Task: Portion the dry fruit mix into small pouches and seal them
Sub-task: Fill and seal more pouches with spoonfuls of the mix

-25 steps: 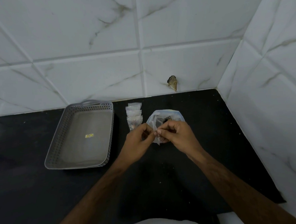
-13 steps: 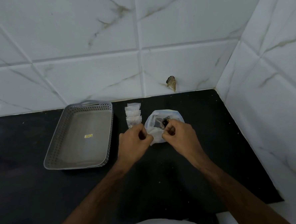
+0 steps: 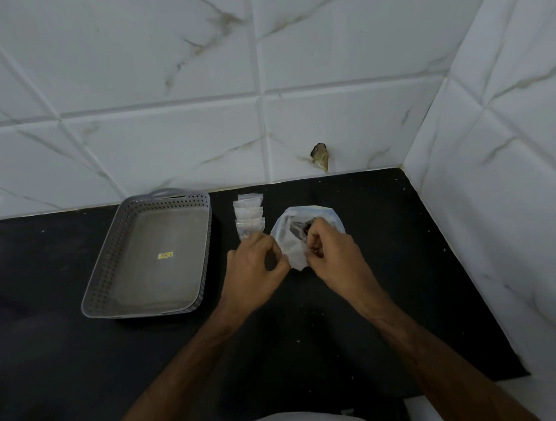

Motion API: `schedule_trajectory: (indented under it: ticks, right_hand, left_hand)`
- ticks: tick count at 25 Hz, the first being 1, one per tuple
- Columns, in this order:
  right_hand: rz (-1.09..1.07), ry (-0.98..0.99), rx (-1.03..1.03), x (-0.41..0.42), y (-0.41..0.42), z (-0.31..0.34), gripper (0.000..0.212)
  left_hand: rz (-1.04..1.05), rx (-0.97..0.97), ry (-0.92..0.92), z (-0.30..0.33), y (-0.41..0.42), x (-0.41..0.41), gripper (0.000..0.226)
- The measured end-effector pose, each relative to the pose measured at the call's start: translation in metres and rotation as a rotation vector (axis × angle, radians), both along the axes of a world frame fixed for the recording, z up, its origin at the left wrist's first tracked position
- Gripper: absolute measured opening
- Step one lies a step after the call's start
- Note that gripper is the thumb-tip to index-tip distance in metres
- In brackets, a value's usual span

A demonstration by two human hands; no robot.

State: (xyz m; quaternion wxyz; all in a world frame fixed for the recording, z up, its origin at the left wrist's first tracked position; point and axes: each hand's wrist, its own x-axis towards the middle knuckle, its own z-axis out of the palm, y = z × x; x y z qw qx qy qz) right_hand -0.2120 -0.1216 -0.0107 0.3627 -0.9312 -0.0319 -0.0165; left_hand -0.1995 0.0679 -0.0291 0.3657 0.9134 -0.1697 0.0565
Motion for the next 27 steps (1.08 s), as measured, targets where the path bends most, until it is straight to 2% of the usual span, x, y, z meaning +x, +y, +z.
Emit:
schedule_trajectory:
  ticks: [1, 3, 5, 6, 8, 10, 12, 16, 21, 24, 27]
  right_hand:
    - [0.017, 0.036, 0.042, 0.000, 0.000, 0.002, 0.016]
    - [0.038, 0.156, 0.202, 0.001, -0.001, 0.007, 0.017]
    - [0.059, 0.246, 0.339, 0.002, -0.003, 0.011, 0.019]
    - [0.075, 0.279, 0.387, 0.002, -0.004, 0.013, 0.019]
    - [0.086, 0.320, 0.460, 0.002, -0.005, 0.016, 0.021]
    - [0.063, 0.342, 0.495, 0.002, -0.005, 0.015, 0.024]
    - [0.029, 0.309, 0.450, 0.002, -0.005, 0.012, 0.026]
    - [0.003, 0.088, 0.304, -0.003, -0.005, 0.004, 0.018]
    - [0.160, 0.078, 0.286, -0.003, -0.006, 0.002, 0.019]
    - [0.189, 0.193, 0.354, 0.002, -0.006, 0.002, 0.022]
    - [0.113, 0.422, 0.618, 0.003, -0.009, 0.002, 0.030]
  left_hand:
    - [-0.035, -0.046, 0.012, -0.002, 0.001, -0.001, 0.024]
    - [-0.091, -0.070, 0.037, -0.003, 0.003, -0.004, 0.063]
    - [-0.138, 0.029, 0.028, -0.004, 0.005, -0.003, 0.096]
    - [-0.154, 0.097, 0.001, -0.005, 0.005, -0.003, 0.101]
    - [-0.176, 0.213, -0.060, -0.008, 0.004, -0.003, 0.094]
    - [-0.180, 0.291, -0.150, -0.011, 0.003, -0.003, 0.076]
    - [-0.169, 0.338, -0.223, -0.014, 0.004, -0.003, 0.061]
    - [-0.121, 0.350, -0.236, -0.018, 0.008, -0.001, 0.053]
    - [-0.124, 0.309, -0.262, -0.016, 0.010, 0.001, 0.046]
    - [-0.134, 0.307, -0.253, -0.017, 0.009, 0.003, 0.045]
    - [-0.160, 0.351, -0.231, -0.021, 0.013, 0.007, 0.048]
